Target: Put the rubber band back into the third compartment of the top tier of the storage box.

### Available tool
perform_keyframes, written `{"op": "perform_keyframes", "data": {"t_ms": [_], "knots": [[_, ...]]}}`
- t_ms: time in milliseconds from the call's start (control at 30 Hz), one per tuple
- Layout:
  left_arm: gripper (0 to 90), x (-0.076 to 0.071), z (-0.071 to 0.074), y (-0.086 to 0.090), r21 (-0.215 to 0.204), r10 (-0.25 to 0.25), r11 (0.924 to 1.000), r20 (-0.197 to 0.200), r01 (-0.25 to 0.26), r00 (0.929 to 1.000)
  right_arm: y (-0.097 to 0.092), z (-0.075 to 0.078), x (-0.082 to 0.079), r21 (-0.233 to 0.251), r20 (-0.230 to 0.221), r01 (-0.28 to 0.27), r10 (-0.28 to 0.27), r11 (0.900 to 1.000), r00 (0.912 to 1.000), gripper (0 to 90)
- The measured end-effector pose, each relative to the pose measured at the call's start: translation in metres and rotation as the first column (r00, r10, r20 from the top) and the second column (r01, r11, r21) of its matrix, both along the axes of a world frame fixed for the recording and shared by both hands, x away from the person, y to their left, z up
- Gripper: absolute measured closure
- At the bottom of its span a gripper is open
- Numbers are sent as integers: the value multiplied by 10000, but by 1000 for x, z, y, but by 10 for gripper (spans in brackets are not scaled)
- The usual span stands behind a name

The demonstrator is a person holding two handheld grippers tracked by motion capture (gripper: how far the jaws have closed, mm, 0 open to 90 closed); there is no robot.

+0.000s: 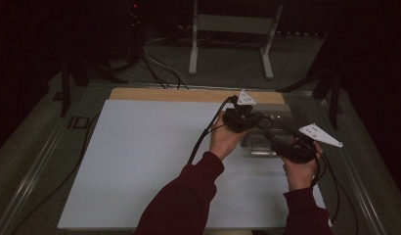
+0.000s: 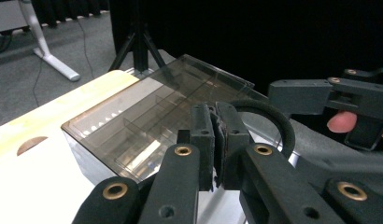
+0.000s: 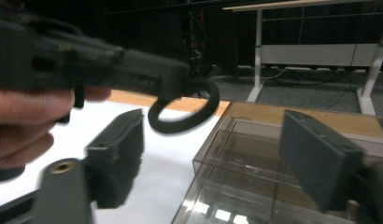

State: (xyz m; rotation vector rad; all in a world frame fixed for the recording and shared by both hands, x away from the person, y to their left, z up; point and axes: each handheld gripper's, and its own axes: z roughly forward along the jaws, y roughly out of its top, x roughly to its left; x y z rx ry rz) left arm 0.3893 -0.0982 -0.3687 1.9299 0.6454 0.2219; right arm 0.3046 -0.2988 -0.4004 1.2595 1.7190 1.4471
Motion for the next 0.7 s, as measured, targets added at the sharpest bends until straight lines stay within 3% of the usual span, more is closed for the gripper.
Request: {"op": "perform_keyframes", "data": {"t_ms": [100, 133, 167, 267, 333, 367, 433, 600, 700], "knots": [[878, -1, -1, 0, -90, -122, 9999, -60, 121, 9999, 2, 2, 2, 58, -111, 172, -171, 9998, 9998, 396], [878, -1, -1, 0, -90, -122, 9999, -60, 121, 9999, 2, 2, 2, 58, -111, 172, -171, 9998, 9998, 396], [878, -1, -1, 1, -85, -162, 9998, -71, 161, 9998, 2, 1, 4, 324, -279, -11, 20, 9995, 9996, 474], [878, -2, 0, 1, -179, -239, 9996, -93, 237, 9997, 3, 1, 5, 533, -425, -265, 288, 9982, 9987, 621], [879, -2, 0, 1, -218, -277, 9994, -91, 275, 9996, 3, 1, 5, 608, -460, -409, 437, 9973, 9980, 663], [879, -3, 1, 1, -213, -274, 9994, -77, 272, 9996, 5, 1, 5, 579, -528, -615, 645, 9964, 9965, 778], [878, -3, 0, 2, -192, -276, 9994, -78, 275, 9996, 6, 1, 4, 550, -456, -612, 637, 9966, 9969, 862], [846, -2, -1, 5, -296, -200, 9994, -133, 196, 9997, 5, 3, 4, 481, -434, -553, 574, 9973, 9974, 881], [718, -4, -2, 8, -364, -59, 9993, -29, 58, 10000, 4, 3, 4, 486, -446, -498, 520, 9976, 9977, 882]]}}
